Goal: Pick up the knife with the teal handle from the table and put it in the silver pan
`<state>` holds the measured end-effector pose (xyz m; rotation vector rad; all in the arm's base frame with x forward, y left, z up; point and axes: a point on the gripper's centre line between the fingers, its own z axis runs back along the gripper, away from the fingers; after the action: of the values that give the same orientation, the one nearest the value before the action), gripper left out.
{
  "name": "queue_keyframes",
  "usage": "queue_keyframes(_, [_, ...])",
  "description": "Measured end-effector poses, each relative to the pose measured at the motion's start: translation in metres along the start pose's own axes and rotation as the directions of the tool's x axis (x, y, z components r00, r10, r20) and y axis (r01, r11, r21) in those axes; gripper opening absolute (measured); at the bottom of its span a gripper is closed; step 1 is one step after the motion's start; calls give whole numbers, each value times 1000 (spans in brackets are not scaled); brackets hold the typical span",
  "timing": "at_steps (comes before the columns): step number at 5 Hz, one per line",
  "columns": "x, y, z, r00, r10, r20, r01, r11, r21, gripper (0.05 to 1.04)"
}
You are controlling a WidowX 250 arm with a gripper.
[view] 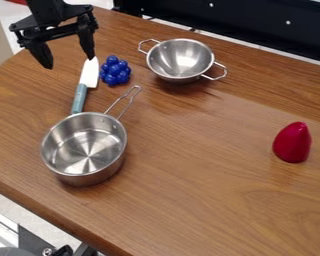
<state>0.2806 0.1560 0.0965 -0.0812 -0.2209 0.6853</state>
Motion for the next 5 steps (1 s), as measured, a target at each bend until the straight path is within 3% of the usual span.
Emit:
queue_keyframes(2, [-7,1,-10,998,27,-50,-27,1000,3,998])
queue_keyframes(4, [-13,13,-31,998,64,24,-65,996,54,998])
queue_keyframes(5, [-13,12,-34,997,62,38,-64,996,68,998])
